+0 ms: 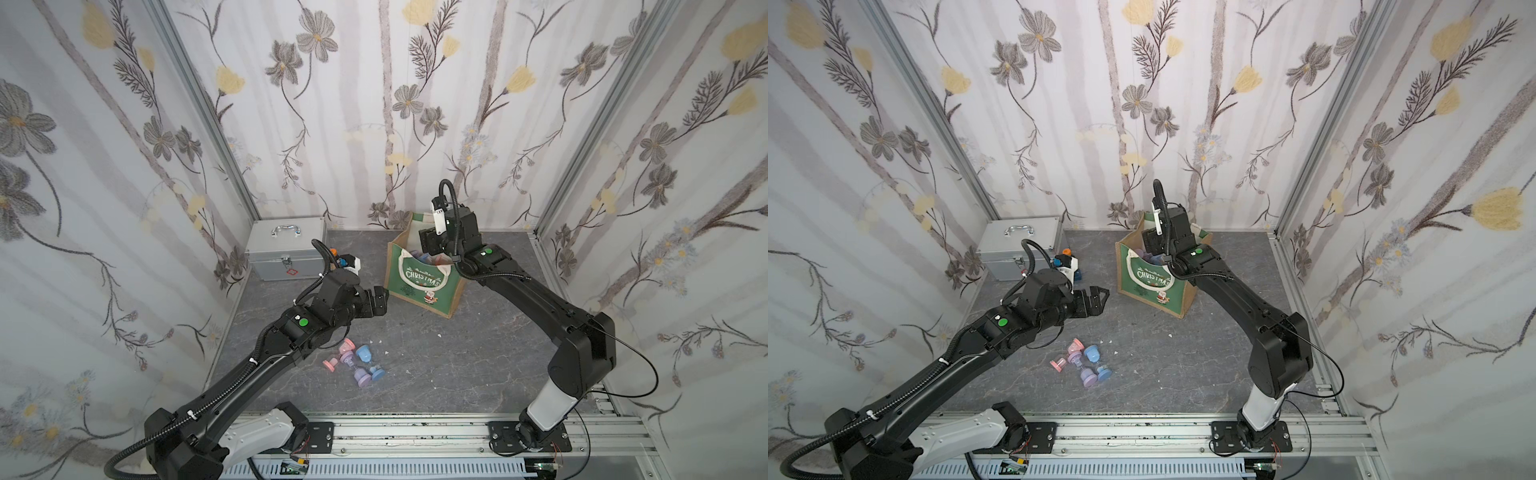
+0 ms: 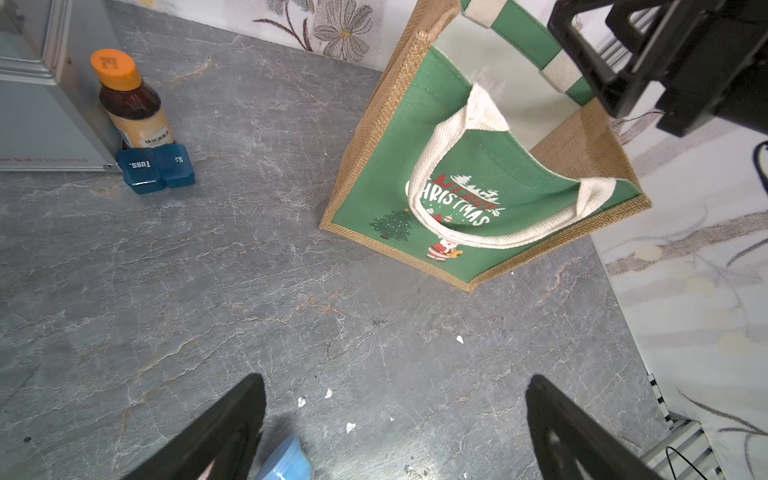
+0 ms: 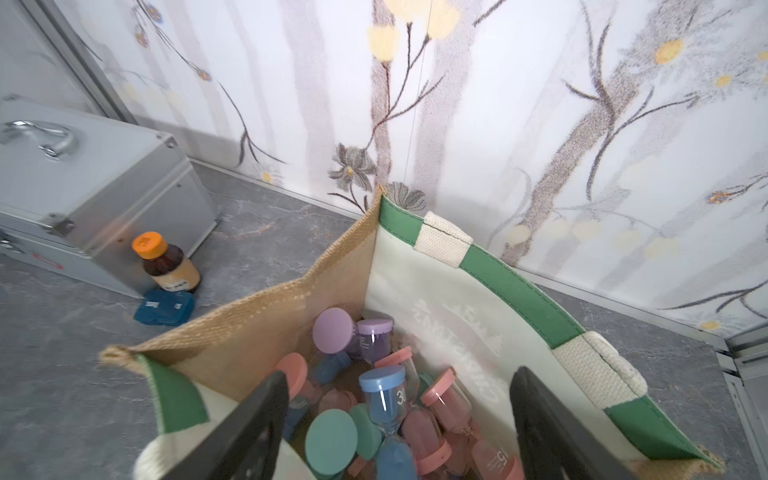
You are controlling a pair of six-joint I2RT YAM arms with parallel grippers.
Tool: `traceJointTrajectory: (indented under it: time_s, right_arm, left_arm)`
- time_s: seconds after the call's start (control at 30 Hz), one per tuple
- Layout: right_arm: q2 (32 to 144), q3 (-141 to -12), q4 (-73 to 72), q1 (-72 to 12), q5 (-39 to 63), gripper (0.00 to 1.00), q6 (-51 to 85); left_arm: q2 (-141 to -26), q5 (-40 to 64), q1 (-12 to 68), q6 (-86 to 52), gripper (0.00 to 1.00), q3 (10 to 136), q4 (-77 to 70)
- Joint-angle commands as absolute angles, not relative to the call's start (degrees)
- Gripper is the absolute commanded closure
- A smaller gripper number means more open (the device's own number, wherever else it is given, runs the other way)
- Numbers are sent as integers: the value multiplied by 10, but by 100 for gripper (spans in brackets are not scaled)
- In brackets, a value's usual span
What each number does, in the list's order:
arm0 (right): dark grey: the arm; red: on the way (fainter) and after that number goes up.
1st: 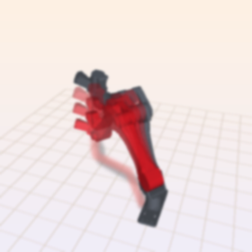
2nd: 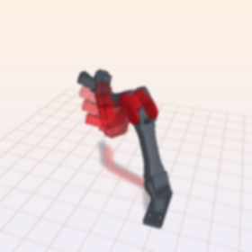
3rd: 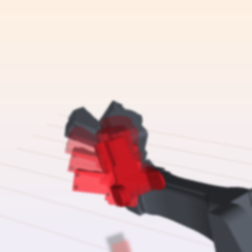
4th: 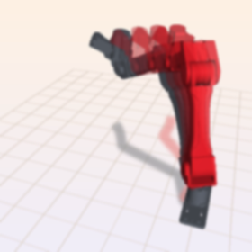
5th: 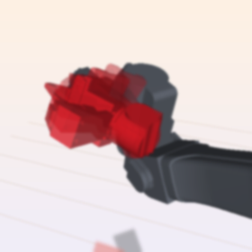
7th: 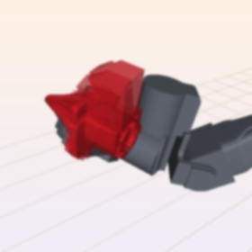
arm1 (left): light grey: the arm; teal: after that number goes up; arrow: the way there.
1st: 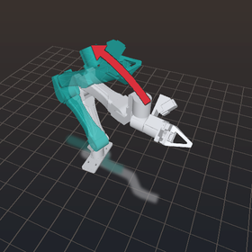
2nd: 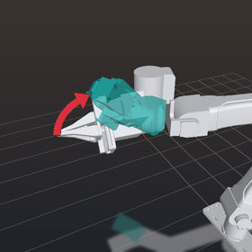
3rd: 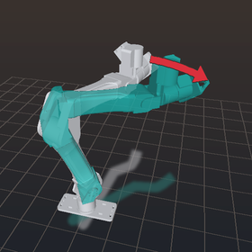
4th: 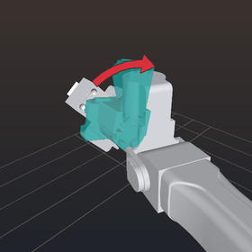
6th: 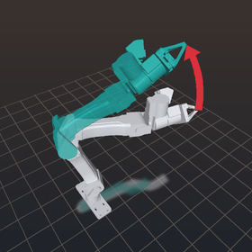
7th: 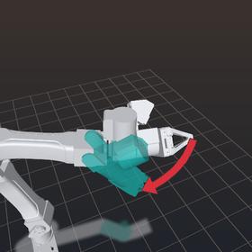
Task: Put the hourglass into the canvas bag
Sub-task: Place the hourglass in the canvas bag, then pick up the hourglass from the center of the board.
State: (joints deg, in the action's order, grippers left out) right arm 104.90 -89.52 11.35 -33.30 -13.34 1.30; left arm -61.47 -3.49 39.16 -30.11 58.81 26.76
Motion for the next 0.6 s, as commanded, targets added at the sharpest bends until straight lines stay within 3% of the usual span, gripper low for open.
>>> traceJointTrajectory:
  time_s: [0.0,0.57]
  right_arm:
    - [1014,-880,91,-338,-99,19,32]
    - [871,-745,104,-461,-83,16,123]
  left_arm:
    - [-601,-51,391,-305,0,584,274]
    - [-485,-125,391,-316,0,520,378]
